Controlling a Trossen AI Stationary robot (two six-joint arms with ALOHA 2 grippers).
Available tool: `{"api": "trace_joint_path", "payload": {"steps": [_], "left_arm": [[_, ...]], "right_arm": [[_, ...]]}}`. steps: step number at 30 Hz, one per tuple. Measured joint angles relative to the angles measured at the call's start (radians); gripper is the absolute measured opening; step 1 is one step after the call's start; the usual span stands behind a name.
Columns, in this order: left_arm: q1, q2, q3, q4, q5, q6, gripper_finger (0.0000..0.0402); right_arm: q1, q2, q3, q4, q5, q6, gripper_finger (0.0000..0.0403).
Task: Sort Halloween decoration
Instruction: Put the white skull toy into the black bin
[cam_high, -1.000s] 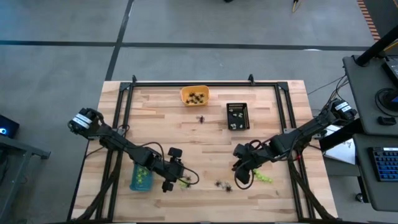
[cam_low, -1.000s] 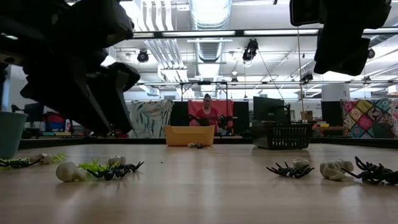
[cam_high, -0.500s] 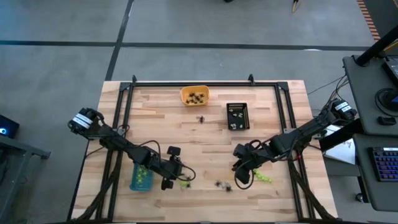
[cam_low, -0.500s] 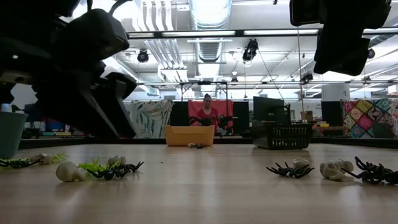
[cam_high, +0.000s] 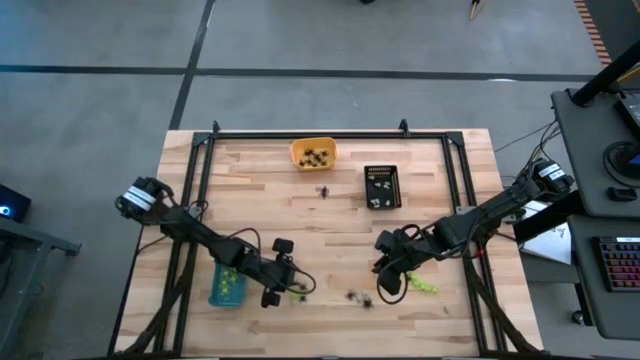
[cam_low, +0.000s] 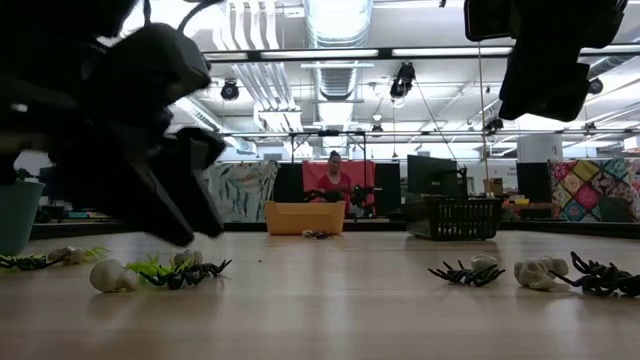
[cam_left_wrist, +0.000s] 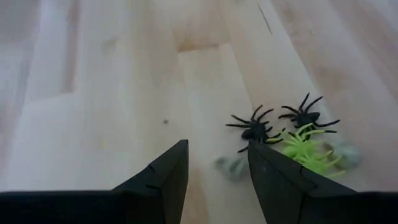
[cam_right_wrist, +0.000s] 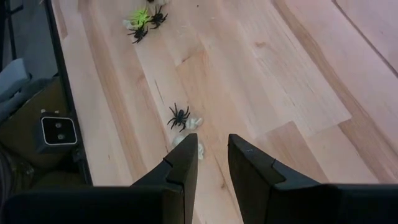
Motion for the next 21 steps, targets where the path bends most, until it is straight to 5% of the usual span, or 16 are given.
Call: {"api": "trace_joint_path", "payload": {"steps": [6, 21], "left_arm": [[-0.002, 0.081, 0.046, 0.002, 0.009, -0.006, 0.0149], [-0.002, 0.050, 0.035, -0.056, 0.008, -0.035, 0.0137]], "right_arm": [[0.000, 0.000, 0.000, 0.000, 0.000, 0.000, 0.0079], [0.000, 0.000, 0.000, 0.000, 0.000, 0.003, 0.0079]]}}
